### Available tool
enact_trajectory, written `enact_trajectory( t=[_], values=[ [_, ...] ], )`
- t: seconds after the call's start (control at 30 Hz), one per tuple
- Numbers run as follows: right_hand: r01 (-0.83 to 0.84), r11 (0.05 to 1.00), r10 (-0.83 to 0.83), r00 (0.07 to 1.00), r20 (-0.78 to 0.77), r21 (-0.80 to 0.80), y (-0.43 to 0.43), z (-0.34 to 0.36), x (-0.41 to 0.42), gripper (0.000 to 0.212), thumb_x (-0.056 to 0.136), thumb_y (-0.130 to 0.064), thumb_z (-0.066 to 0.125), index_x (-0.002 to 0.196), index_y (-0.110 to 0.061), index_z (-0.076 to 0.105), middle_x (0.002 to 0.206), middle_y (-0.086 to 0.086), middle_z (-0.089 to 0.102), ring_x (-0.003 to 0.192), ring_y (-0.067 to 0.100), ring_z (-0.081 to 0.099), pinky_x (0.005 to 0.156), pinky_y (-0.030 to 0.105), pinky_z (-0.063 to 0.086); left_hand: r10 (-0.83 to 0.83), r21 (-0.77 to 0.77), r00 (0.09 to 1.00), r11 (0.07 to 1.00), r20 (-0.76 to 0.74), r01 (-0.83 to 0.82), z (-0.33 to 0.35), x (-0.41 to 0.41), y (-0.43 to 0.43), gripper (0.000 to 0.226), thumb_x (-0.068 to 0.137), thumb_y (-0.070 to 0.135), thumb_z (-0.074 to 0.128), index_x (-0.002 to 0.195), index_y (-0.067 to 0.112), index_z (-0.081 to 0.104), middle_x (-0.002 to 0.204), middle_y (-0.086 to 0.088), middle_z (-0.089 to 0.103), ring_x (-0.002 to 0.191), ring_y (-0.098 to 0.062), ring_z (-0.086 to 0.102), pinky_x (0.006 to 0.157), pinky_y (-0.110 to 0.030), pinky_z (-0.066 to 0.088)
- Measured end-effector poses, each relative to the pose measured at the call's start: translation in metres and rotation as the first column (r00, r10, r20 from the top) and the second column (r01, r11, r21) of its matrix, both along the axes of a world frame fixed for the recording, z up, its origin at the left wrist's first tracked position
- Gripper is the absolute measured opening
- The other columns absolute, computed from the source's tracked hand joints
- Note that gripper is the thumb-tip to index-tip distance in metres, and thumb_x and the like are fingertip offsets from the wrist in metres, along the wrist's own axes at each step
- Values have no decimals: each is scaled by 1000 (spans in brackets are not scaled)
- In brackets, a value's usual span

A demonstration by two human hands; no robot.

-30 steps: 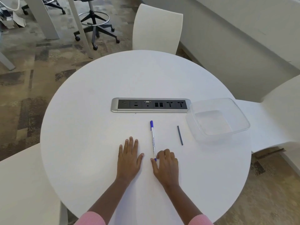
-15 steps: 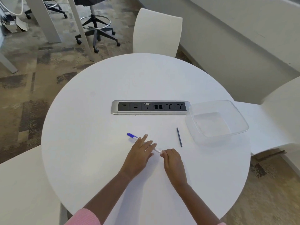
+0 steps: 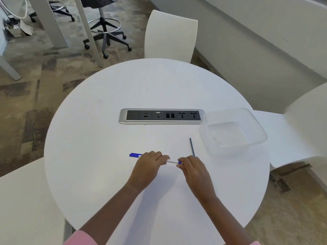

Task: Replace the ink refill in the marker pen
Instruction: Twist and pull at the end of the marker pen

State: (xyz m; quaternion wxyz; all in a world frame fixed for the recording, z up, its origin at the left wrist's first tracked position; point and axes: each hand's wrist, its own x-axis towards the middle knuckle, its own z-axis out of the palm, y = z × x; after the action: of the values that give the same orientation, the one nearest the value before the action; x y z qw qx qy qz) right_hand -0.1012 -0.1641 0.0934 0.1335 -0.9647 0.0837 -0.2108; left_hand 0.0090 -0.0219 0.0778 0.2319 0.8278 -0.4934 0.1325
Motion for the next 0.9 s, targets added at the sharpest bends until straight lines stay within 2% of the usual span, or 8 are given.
enact_trajectory(
  t=[0.07,0.13,0.27,0.47,0.6,0.67,0.77,0.9],
  values=[
    [-31,998,33,999,31,-55,-5,4,1,14,91,-26,44,86,-15,52,65,1,58,54,19,49,49,27,44,4,-24,1000,1000,-6,-5,5,-1,-1,26,84,18,44,80,17,70,60,5,59,48,-14,50,43,-21,40],
    [-67,994,73,996,58,-90,-10,8,3,21,95,-26,38,84,-15,51,64,2,56,52,20,48,46,28,43,6,-43,1000,999,-5,-6,11,-1,-2,27,84,17,44,77,15,70,58,5,59,47,-15,50,42,-21,39],
    [-109,992,113,993,47,-68,-13,15,6,18,90,-21,43,77,-13,52,63,4,53,58,17,40,47,25,37,20,-59,1000,998,16,-19,15,-2,-1,26,83,16,46,75,15,70,58,5,60,47,-15,50,45,-23,38],
    [-78,963,83,997,-9,256,-3,20,10,29,84,-21,43,68,-2,60,61,9,48,64,13,31,57,29,33,57,-96,998,994,31,-54,15,-3,0,23,81,8,47,75,14,68,60,4,61,50,-17,51,56,-20,32],
    [35,881,54,983,-174,472,4,33,11,30,82,-20,44,68,1,61,62,-2,37,65,16,35,56,25,28,62,-124,996,991,56,-55,16,-2,1,19,80,3,48,79,15,63,60,3,61,51,-19,52,57,-23,35],
    [106,796,42,973,-228,595,5,39,12,27,83,-15,48,63,-3,61,60,-4,38,63,14,39,56,21,28,77,-114,993,991,85,-67,17,-1,2,23,80,3,48,74,13,68,60,3,61,51,-19,52,56,-23,35],
    [250,571,64,936,-346,782,1,48,16,36,84,-6,54,49,-16,56,58,-1,48,57,11,42,53,19,31,71,-101,991,993,113,-60,18,0,2,23,79,1,48,74,12,68,60,3,61,51,-20,52,58,-23,35],
    [345,360,177,887,-427,867,-7,55,20,35,88,-8,53,55,-14,62,55,0,53,53,10,45,49,14,37,58,-68,992,996,108,-51,19,0,3,24,78,1,47,72,13,67,59,3,61,50,-19,51,57,-22,33]
  ],
)
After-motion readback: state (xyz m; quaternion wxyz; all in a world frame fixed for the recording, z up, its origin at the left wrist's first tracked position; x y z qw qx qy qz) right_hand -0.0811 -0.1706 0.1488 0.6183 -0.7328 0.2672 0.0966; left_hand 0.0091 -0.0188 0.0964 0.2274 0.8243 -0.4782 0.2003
